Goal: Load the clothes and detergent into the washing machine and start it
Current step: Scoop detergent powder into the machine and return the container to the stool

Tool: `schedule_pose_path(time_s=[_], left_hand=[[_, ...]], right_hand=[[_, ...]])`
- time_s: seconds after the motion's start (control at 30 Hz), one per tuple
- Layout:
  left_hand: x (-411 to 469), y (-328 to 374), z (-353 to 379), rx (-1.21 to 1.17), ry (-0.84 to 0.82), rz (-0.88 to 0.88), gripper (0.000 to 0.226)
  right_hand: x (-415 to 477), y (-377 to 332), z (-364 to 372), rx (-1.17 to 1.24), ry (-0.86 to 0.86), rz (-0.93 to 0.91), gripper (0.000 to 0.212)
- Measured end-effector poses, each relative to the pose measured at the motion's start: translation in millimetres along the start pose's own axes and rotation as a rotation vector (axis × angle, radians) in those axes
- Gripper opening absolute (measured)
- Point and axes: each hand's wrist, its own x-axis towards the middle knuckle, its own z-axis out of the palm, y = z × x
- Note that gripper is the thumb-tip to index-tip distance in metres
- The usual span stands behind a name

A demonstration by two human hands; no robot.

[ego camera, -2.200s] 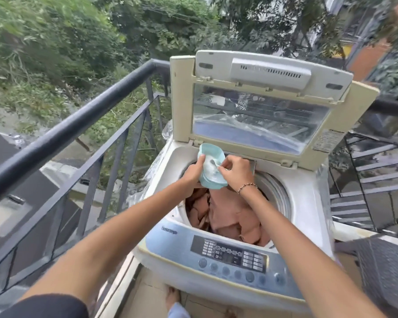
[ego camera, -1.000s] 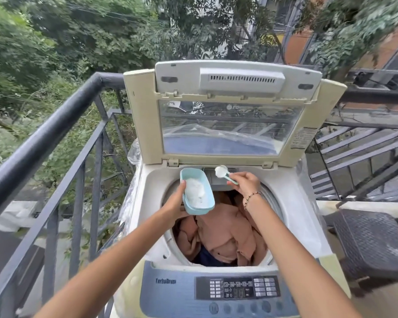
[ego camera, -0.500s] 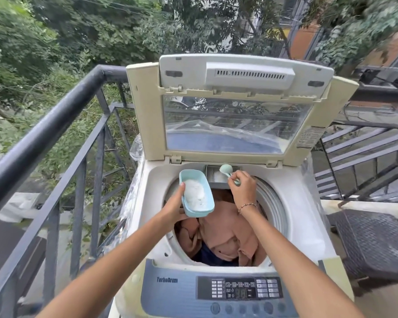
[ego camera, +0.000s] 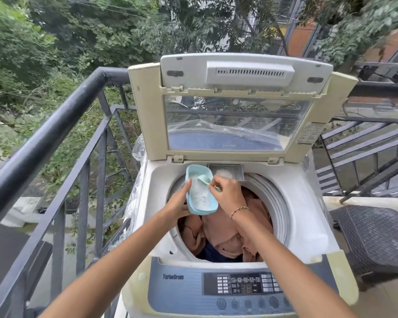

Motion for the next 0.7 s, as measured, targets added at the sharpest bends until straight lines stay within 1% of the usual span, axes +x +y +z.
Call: schedule_pose_path(time_s=[0.13, 0.2, 0.23, 0.33, 0.43, 0.5, 0.57, 0.7], left_hand=[[3, -2, -2, -0.023, 0.02, 0.021, 0.057], [4, -5, -1, -0.079, 0.051, 0.024, 0.055], [5, -6, -1, -0.103, 0.072, 0.024, 0.055], [10, -10, 2, -0.148, 0.125, 0.03, 0.057], [12, -12, 5, -0.183, 0.172, 0.042, 0.064], [9, -13, 8, -0.177, 0.197, 0.056, 0.06], [8, -16, 10, -0.144, 0.204, 0.071, 0.055], [6, -22, 9, -0.08, 0.17, 0.097, 0.056]], right_hand=[[-10, 0, 4, -0.048, -0.016, -0.021, 0.01], [-14, -3, 4, -0.023, -0.04, 0.03, 0.01], [-15, -4, 6, 0.015, -0.043, 0.087, 0.01], [-18, -7, 12, 0.239, 0.007, 0.333, 0.014], [-17, -12, 15, 0.601, 0.055, 0.601, 0.019], [-16, -13, 18, 0.825, 0.077, 0.726, 0.019], [-14, -14, 20, 0.979, 0.125, 0.807, 0.018], [-6, -14, 21, 1.119, 0.203, 0.87, 0.018]])
